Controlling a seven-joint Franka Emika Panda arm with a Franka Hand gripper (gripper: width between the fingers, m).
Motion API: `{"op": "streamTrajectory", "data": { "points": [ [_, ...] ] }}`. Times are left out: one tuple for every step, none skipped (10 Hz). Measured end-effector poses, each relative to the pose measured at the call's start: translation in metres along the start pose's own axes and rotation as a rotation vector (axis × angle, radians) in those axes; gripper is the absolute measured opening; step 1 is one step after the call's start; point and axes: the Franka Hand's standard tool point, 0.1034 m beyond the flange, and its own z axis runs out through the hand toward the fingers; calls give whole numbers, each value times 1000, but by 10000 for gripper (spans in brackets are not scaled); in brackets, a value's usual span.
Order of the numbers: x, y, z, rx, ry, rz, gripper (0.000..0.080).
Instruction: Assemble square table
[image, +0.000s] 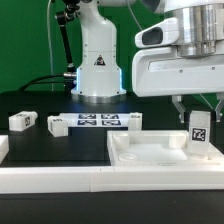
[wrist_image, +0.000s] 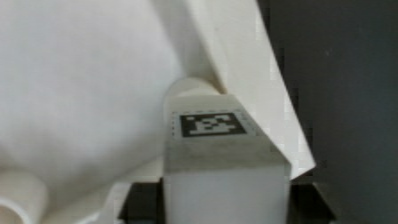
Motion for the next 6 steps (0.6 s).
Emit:
{"op": "streamTrajectory", "data": {
  "points": [
    [0, 0, 0, 1, -1, 52, 294],
    [1, 1, 0, 9, -7, 166, 294],
    [1, 1, 0, 20, -16, 267, 294],
    [2, 2, 0, 26, -21, 325, 294],
    [1, 2, 1, 32, -30, 435, 294],
    [1, 2, 1, 37, -37, 512, 294]
  ]
}}
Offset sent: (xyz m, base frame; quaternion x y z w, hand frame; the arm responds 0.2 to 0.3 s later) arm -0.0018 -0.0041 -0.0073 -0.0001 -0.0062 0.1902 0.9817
